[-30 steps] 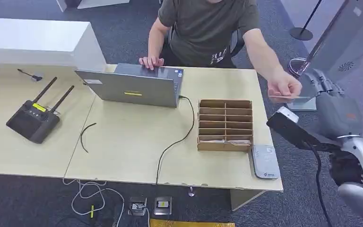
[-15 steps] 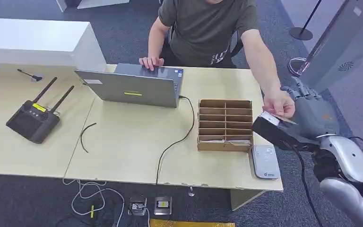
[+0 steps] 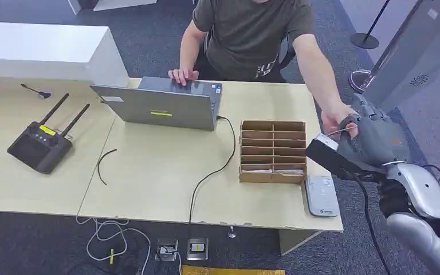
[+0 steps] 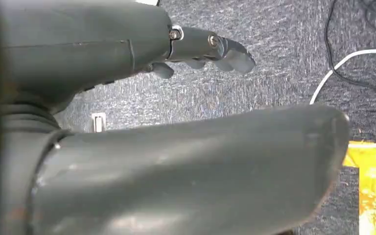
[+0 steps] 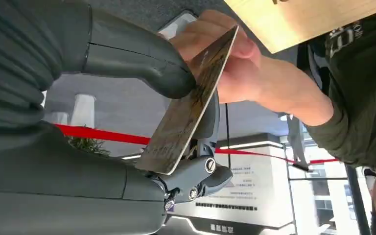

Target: Pass the card to the sensor for recognition and then transmit it.

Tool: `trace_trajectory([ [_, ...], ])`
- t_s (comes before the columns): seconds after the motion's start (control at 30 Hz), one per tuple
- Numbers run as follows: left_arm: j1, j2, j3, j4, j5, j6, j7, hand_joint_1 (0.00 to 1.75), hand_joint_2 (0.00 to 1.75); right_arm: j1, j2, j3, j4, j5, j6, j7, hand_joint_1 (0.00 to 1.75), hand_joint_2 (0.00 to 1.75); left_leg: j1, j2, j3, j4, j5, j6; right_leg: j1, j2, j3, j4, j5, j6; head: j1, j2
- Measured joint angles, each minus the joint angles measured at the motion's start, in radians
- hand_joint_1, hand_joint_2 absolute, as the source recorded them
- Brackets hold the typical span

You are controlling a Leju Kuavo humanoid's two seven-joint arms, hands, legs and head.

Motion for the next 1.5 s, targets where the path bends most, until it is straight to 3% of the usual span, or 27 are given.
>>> trace_trajectory([
  [0.5, 0.001, 0.000, 0.000, 0.007, -0.004, -0.003, 0.004, 0.00, 0.00, 0.047, -0.007, 0.000, 0.044, -0.053, 0.001, 0.000, 1.75, 1.75, 0.000, 0.000, 0.000, 0.000, 0.000, 0.000, 0.000, 0.000, 0.000, 0.000, 0.000, 0.000, 0.000, 0.000],
  [0.73, 0.019, 0.000, 0.000, 0.011, -0.005, -0.005, 0.007, 0.00, 0.00, 0.129, -0.011, 0.000, 0.090, -0.102, -0.066, -0.011, 1.75, 1.75, 0.000, 0.000, 0.000, 0.000, 0.000, 0.000, 0.000, 0.000, -0.001, 0.000, 0.000, 0.000, 0.000, 0.000],
  [1.27, 0.025, 0.000, 0.000, 0.012, -0.005, -0.001, 0.007, 0.00, 0.00, 0.159, -0.011, 0.000, 0.127, -0.130, -0.105, -0.024, 1.75, 1.75, 0.000, 0.001, 0.000, 0.000, 0.000, 0.000, 0.000, 0.000, 0.000, 0.000, 0.000, 0.000, 0.000, 0.000],
  [1.5, 0.022, 0.000, 0.000, 0.012, -0.023, 0.013, 0.007, 0.00, 0.00, 0.194, 0.003, 0.019, 0.203, -0.159, -0.153, -0.056, 1.75, 1.75, 0.000, 0.001, 0.000, 0.000, 0.000, 0.000, 0.000, 0.000, -0.001, 0.000, 0.000, 0.000, 0.000, 0.000],
])
